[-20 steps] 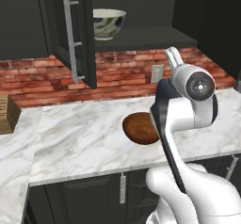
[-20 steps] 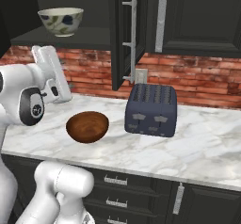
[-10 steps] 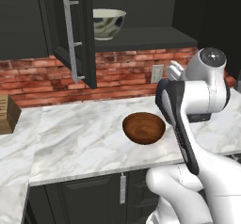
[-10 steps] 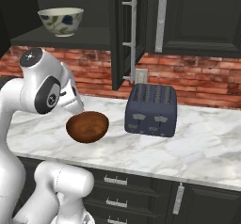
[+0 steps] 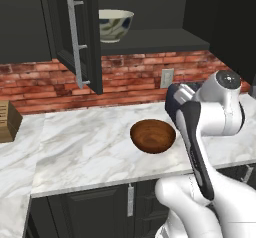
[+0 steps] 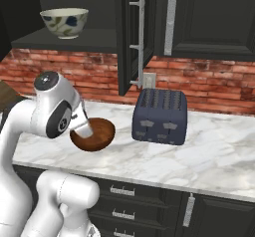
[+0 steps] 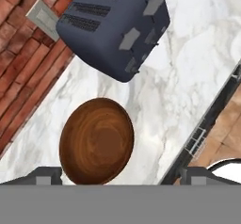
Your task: Open the cabinet. Pick the bowls from the counter and place them in the cabinet. Then close the cabinet.
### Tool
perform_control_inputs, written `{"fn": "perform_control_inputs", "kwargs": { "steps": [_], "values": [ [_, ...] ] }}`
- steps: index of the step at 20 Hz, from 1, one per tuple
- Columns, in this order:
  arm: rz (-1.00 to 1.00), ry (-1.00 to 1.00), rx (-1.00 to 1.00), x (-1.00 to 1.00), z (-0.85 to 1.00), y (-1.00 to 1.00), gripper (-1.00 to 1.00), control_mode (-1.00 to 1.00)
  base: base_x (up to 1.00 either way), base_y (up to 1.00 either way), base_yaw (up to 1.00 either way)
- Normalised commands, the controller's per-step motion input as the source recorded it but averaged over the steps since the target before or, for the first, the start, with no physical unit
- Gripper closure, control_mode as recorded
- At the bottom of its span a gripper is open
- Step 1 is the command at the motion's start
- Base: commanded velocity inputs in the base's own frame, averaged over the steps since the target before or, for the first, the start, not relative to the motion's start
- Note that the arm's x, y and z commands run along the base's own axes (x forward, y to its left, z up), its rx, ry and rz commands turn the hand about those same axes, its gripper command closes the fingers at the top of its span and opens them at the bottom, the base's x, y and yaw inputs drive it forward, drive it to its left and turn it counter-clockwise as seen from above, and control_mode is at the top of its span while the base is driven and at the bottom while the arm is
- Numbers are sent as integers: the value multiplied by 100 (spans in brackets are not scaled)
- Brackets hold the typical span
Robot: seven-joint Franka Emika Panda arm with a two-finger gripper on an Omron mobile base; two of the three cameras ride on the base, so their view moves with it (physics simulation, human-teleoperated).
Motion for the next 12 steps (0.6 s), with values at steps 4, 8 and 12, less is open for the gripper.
{"fn": "perform_control_inputs", "kwargs": {
  "steps": [4,8,12],
  "values": [
    [10,-8,0,-22,-88,0,-100,-100,0,0,0],
    [10,-5,0,-15,-59,-2,-100,-100,0,0,0],
    [9,0,0,0,-27,-1,-100,-100,0,0,0]
  ]
}}
